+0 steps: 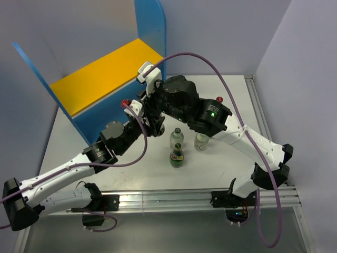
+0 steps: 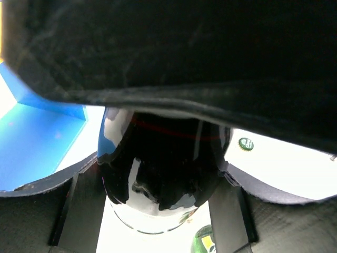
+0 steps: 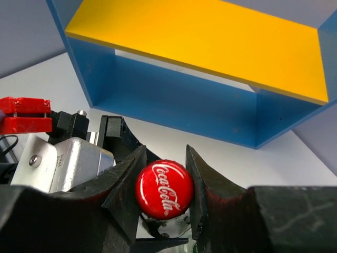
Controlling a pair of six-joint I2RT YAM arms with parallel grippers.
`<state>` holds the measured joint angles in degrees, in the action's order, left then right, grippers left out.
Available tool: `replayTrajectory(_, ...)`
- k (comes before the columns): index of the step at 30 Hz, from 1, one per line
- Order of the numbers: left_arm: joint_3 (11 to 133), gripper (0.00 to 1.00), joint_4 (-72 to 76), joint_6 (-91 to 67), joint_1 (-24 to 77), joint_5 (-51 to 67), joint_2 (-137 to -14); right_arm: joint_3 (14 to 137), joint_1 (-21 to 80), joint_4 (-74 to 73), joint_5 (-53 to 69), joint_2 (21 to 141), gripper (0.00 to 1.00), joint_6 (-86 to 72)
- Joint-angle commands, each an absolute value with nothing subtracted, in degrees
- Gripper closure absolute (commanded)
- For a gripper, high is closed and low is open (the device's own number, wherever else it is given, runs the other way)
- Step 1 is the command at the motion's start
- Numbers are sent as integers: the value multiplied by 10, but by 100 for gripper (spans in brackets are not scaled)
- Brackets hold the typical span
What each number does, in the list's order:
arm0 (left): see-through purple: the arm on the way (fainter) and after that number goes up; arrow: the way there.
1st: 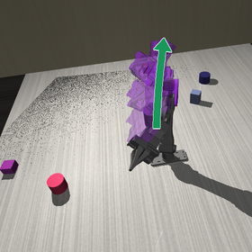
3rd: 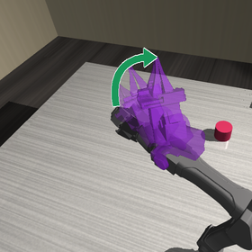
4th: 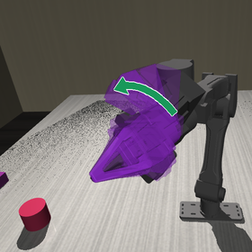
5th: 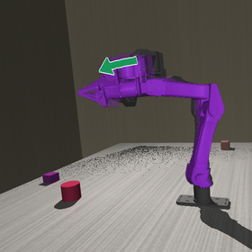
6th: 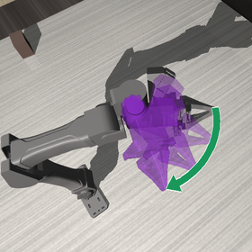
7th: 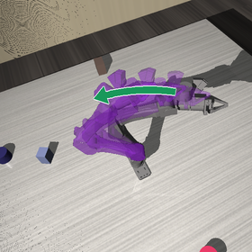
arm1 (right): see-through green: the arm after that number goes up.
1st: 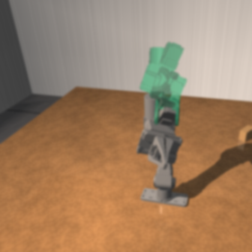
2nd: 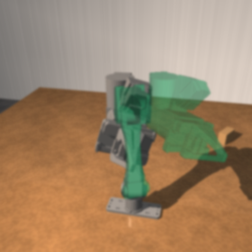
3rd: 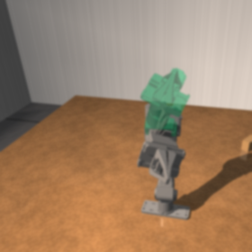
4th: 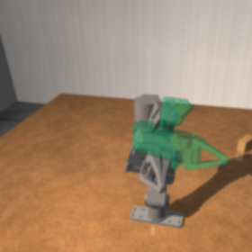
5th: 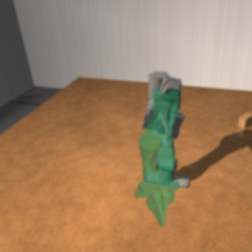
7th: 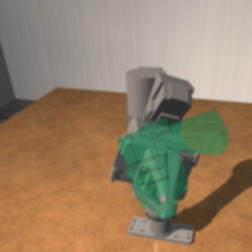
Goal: Place and organize the beverage onto the shelf
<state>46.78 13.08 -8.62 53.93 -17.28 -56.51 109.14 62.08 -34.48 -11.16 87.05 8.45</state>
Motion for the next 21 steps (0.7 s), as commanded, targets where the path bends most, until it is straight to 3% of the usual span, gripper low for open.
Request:
replayTrajectory(1,508,100,177,-113,528,-221,-553,1089,641,-224,-120,802,57,88)
replayTrajectory(6,525,100,173,-93,527,-236,-559,1092,641,-233,-145,793,42,87)
replayTrajectory(12,572,100,165,-76,526,-276,-585,1085,641,-235,-181,763,33,84)
replayTrajectory(17,626,100,150,-69,512,-274,-608,1057,641,-232,-216,713,32,82)
replayTrajectory(18,633,100,151,-67,509,-277,-616,1049,641,-228,-232,702,24,79)
replayTrajectory(21,671,100,142,-69,505,-282,-635,1016,641,-218,-264,661,14,70)
